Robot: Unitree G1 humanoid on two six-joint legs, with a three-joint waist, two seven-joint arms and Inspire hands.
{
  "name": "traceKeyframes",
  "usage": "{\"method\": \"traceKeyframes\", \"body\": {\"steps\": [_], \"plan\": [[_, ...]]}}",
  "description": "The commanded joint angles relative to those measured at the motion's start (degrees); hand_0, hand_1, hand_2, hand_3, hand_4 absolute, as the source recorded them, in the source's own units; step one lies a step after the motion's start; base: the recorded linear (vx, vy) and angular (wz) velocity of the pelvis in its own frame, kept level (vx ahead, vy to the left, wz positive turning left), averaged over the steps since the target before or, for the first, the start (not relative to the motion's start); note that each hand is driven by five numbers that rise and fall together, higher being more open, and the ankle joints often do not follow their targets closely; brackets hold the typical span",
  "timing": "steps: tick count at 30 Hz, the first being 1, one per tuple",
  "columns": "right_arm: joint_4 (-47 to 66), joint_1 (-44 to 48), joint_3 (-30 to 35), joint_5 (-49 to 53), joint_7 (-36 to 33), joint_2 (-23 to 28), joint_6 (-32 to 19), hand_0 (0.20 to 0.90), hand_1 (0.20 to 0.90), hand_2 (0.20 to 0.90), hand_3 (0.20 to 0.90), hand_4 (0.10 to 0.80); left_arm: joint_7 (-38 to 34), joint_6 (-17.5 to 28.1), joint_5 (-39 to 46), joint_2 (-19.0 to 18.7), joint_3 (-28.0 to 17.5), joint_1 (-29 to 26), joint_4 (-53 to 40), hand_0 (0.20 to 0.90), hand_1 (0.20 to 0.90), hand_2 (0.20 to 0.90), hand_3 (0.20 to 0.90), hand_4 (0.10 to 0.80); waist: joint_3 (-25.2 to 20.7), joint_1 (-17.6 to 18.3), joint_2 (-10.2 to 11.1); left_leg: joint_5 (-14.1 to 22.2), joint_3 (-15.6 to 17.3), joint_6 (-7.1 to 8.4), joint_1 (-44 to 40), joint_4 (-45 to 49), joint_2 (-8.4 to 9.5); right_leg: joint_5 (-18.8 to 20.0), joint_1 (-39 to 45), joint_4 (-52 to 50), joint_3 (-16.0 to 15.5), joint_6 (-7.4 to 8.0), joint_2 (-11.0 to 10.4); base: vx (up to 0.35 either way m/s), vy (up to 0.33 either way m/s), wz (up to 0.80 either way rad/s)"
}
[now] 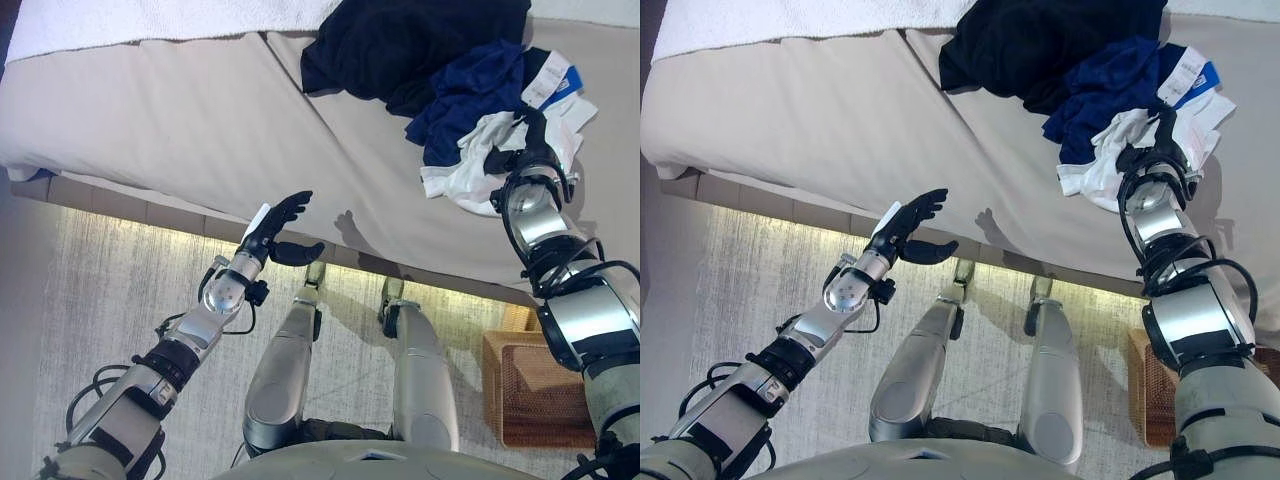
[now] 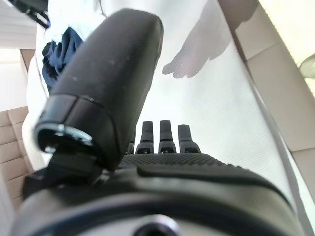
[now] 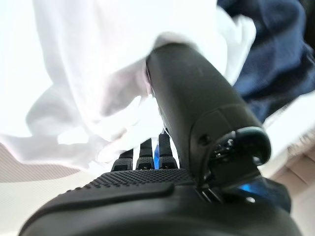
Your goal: Pick up the clothes from the bed and place them into the basket
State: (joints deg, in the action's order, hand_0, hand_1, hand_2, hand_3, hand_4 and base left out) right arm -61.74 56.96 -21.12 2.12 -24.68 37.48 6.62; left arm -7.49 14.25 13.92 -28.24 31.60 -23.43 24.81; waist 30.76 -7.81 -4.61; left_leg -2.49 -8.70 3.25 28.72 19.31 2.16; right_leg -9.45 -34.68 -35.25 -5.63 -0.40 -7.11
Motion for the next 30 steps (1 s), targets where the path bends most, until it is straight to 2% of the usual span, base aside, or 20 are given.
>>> {"method": "traceKeyframes", "body": {"steps": [1,12,16,19,24,30], "plan": [[0.7,3.1,-2.1,0.1,-0.6,3.7,1.3,0.900,0.900,0.900,0.900,0.800,-1.2,4.4,2.3,-2.2,-2.2,1.7,-8.9,0.900,0.900,0.900,0.900,0.800,-1.0,0.2,0.1,9.9,3.4,-4.07,1.7,10.5,2.28,2.1,2.3,1.3,-3.1,0.44,-0.4,0.000,0.000,0.00],[-1.2,0.5,-2.0,1.3,1.9,1.6,1.2,0.900,0.900,0.900,0.900,0.800,-2.9,5.8,1.8,-2.1,-1.7,1.5,-10.2,0.900,0.900,0.900,0.900,0.800,-1.0,0.1,-0.1,9.6,4.0,-4.29,5.0,11.7,1.81,2.3,0.7,1.8,-3.1,0.12,0.7,-0.024,0.002,-0.03],[-1.2,-0.2,-1.1,2.9,2.2,0.9,1.1,0.900,0.900,0.900,0.900,0.800,-3.1,4.9,1.9,-2.1,-1.8,2.0,-10.1,0.900,0.900,0.900,0.900,0.800,-1.0,0.0,-0.1,9.7,4.0,-3.77,5.6,12.8,1.75,2.0,0.7,1.3,-3.4,-0.21,0.9,-0.010,-0.003,0.00],[-0.8,-1.2,-0.2,5.9,2.1,-0.2,1.1,0.900,0.900,0.900,0.900,0.800,-2.7,5.0,1.7,-1.6,-1.8,2.7,-10.1,0.900,0.900,0.900,0.900,0.800,-1.0,0.1,0.0,9.0,3.9,-3.65,4.3,11.5,1.51,2.3,2.1,2.9,-3.3,-0.34,1.3,-0.006,0.010,-0.01],[0.8,-5.6,0.4,4.7,-0.4,-2.4,0.7,0.900,0.900,0.900,0.900,0.800,-3.2,6.0,1.1,-0.9,-1.4,3.3,-10.1,0.900,0.900,0.900,0.900,0.800,-1.0,1.1,0.5,8.1,4.5,-3.56,0.8,8.0,1.19,3.8,5.3,7.3,-2.9,-0.25,1.4,-0.009,0.063,-0.04],[0.5,-10.2,1.4,5.7,-1.6,-4.8,1.6,0.900,0.900,0.900,0.900,0.800,-3.5,6.2,0.5,-0.2,-1.0,3.4,-10.6,0.900,0.900,0.900,0.900,0.800,-1.0,2.3,1.1,7.5,6.0,-3.15,-5.6,3.7,0.30,5.9,11.4,13.5,-2.0,0.50,1.0,0.028,0.068,-0.12]]}}
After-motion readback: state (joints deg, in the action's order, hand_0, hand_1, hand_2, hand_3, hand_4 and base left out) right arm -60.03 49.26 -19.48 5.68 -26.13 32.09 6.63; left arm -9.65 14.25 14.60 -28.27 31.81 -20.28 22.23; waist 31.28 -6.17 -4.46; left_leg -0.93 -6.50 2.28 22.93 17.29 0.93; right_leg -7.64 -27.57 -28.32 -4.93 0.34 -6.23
